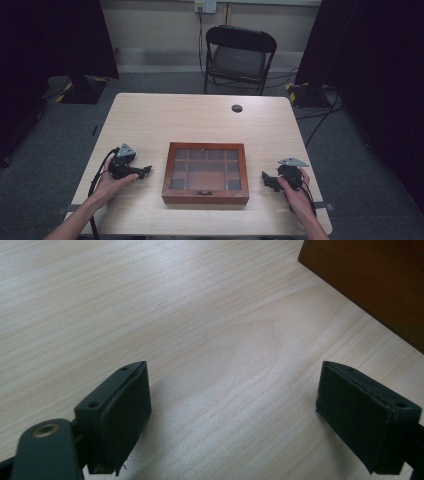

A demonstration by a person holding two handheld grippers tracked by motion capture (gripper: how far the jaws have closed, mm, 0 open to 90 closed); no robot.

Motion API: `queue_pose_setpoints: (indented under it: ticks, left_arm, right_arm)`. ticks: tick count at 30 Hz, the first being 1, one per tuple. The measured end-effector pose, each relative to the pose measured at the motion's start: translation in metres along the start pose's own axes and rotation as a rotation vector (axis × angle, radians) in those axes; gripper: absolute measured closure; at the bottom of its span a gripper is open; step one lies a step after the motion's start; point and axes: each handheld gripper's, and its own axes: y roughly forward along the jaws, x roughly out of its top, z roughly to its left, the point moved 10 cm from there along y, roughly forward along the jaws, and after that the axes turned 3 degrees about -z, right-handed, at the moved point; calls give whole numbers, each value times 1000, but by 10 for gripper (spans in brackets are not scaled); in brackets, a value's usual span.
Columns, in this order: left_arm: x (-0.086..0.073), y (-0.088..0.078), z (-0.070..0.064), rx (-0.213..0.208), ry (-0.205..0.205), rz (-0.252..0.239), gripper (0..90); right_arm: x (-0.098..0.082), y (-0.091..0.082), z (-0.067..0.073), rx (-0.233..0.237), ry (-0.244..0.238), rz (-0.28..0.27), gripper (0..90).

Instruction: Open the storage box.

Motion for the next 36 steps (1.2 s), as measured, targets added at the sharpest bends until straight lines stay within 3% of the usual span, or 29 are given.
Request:
queue_pose_setpoints:
  ticks: [2,4,6,10,14,19,24,30,33,36]
  left_arm:
    - [0,-1,1,2,6,5,162]
    - [1,-3,1,-11,-26,16,172]
    - [1,-4,1,-16,-30,23,189]
    - [5,-8,-8,-68,-70,62,195]
    - [17,-18,-13,-64,-65,11,242]
    - [29,-25,-21,-91,-103,-26,289]
    - [41,-34,-30,-126,-97,-60,288]
    - [48,-39,-48,-162,-34,-58,321]
    - [58,-42,-66,-229,-18,-82,349]
    - [62,-43,-74,-254,-8,-93,366]
  right_arm:
    - [0,0,0,-1,0,0,129]
    - [0,0,0,0,-1,0,129]
    - [0,0,0,1,-1,1,128]
    - [0,0,0,2,-3,0,128]
    - [0,0,0,1,-3,0,128]
    - [0,0,0,2,-3,0,128]
    - [0,0,0,1,-3,0,128]
    - [0,0,0,1,-3,1,126]
    - [0,0,0,1,-3,1,126]
    - [0,0,0,1,-4,1,126]
